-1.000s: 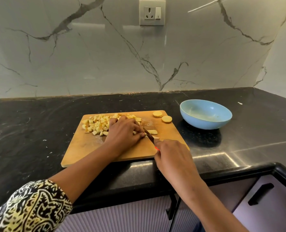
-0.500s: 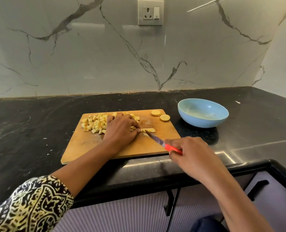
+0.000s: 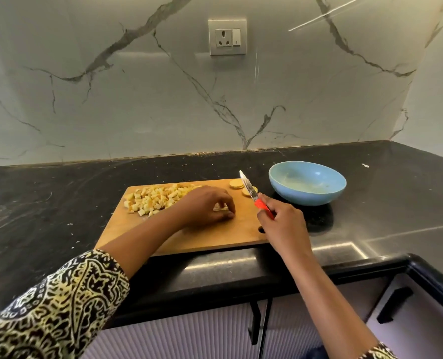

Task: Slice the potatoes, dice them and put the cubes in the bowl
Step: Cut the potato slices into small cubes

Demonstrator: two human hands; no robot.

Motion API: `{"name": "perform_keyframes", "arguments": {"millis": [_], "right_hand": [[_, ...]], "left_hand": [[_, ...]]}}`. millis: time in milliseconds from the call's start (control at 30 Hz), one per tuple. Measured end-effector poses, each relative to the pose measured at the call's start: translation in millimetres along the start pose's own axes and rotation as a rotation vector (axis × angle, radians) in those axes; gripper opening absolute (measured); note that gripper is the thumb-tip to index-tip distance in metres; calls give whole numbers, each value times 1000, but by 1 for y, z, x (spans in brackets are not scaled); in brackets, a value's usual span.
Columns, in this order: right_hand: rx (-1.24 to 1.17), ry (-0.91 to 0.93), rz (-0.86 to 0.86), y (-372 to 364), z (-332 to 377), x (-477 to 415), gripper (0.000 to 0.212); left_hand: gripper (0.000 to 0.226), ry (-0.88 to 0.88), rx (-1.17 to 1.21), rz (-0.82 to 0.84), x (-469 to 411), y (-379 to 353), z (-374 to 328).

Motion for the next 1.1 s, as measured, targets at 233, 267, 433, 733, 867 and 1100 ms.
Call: {"name": "perform_keyframes", "arguments": {"millis": [233,267,433,733,867,1100], "right_hand": [[-10,21,10,-2,-3,0,39],[-12,21,9,-2,-3,0,39],[-14,37,6,-2,-4,1,39],[18,55,-8,-3,-4,1,39],[60,77,-24,-4,-3,2,38],[117,114,-55,-5,0,4,38]], "left_hand": [[14,27,-91,-23,-2,4,20],[13,55,-41,-11,0,5,24],[19,155,308,87,12,17,33],[11,116,200,153,7,18,29],[11,134,-39,134,7,18,30],[12,166,-143,58,6,13,28]]}}
Point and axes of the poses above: each hand's wrist, its own x-axis away from the middle knuckle, its own y-axis out of the back of the hand, z = x × y, the point moved 2 cm from there along -x, towards the middle knuckle, and after that the axes turned 9 degrees about x, right-handed, at the moved point
